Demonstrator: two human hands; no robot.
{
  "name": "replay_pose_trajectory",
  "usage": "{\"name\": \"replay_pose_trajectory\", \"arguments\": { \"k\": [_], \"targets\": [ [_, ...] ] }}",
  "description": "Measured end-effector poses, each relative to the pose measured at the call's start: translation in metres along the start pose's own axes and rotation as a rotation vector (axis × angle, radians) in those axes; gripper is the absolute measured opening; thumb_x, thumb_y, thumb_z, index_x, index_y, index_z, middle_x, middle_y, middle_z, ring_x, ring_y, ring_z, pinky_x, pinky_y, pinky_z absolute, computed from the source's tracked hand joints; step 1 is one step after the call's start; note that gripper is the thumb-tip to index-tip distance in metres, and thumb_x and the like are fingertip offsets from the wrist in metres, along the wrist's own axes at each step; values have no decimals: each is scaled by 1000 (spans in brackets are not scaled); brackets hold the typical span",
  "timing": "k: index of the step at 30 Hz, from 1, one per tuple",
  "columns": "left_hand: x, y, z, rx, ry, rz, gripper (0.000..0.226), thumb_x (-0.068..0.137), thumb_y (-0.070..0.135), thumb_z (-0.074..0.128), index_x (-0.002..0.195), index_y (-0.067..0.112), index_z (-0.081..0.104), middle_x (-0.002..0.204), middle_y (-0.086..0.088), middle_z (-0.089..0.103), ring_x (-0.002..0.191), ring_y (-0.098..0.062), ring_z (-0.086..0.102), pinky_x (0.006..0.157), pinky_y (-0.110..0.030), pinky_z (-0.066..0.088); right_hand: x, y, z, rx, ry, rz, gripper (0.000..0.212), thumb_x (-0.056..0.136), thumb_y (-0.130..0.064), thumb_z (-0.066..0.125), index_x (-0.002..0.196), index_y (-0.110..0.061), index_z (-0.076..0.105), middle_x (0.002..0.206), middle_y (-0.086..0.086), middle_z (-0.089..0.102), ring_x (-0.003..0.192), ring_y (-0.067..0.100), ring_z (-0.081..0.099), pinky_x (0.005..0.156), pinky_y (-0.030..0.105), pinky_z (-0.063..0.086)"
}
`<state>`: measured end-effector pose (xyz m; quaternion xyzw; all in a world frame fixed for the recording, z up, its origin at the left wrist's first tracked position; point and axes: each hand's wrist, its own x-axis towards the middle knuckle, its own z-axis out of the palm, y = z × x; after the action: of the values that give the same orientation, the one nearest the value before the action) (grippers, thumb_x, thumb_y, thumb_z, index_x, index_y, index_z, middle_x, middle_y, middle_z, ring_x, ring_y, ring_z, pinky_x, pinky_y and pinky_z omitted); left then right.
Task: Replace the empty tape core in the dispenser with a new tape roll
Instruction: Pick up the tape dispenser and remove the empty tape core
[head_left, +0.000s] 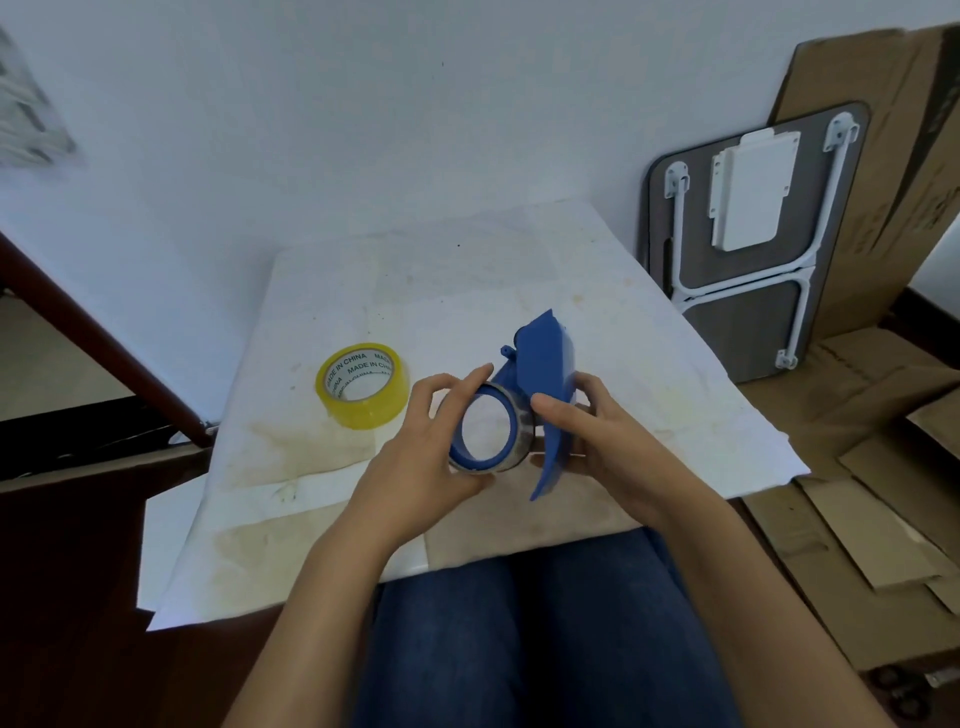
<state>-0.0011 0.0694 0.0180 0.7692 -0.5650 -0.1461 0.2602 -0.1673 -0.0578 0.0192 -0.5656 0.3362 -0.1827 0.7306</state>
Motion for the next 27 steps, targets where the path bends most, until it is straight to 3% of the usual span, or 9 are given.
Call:
{"name": "replay_pose_trajectory", "arguments": {
  "k": [2,5,10,12,17,20,22,24,27],
  "targets": [
    [0,-4,1,16,-10,1,105,74,23,82,150,52,16,141,12,21,104,-15,60,82,-37,59,-2,-2,1,-40,-19,-6,62,75,-48,71,128,-28,47,113,1,65,96,15,70,83,32,60],
    [0,-6,4,-22,4,19,108,73,19,83,152,49,15,134,12,22,113,-11,49,91,-26,53,-1,-1,2,-55,-1,0,50,84,-37,69,128,-23,51,115,3,65,98,15,68,81,30,58],
    [0,0,9,20,83,-94,105,72,43,78,152,48,10,139,10,32,126,-6,40,109,-37,25,1,4,5,53,57,0,45,85,-26,70,126,-17,54,116,9,66,99,26,67,88,42,59],
    [0,0,12,32,113,-129,103,72,53,75,152,46,11,141,12,34,131,-5,37,111,-39,21,1,5,7,64,71,-7,45,85,-23,69,126,-16,53,117,11,66,106,31,67,91,45,58],
    [2,3,16,73,193,-110,94,71,56,74,149,37,26,141,13,39,133,-7,39,110,-37,22,3,6,6,73,88,-23,44,84,-21,70,125,-16,54,113,10,68,103,30,68,90,45,58],
    [2,5,14,20,190,-102,89,66,67,67,144,42,32,139,18,40,133,-5,39,109,-38,26,4,8,2,88,129,-31,43,83,-20,71,123,-18,55,114,11,69,99,26,69,90,44,59],
    [5,5,10,-107,231,-144,86,61,74,63,137,45,35,135,20,42,131,-8,44,109,-41,36,7,12,-3,136,245,-63,46,81,-20,74,122,-19,55,118,9,68,103,24,68,92,44,57],
    [11,4,8,-232,277,-226,88,59,76,64,136,43,38,133,10,45,125,-14,51,107,-48,44,10,15,-11,250,403,-94,52,80,-22,75,126,-19,51,123,6,64,110,24,65,97,46,54],
    [30,5,6,-240,247,-309,94,54,79,60,138,41,41,132,2,39,123,-17,54,108,-50,43,12,13,-27,431,584,-140,53,83,-21,73,128,-20,45,124,3,61,113,22,61,101,46,51]
  ]
}}
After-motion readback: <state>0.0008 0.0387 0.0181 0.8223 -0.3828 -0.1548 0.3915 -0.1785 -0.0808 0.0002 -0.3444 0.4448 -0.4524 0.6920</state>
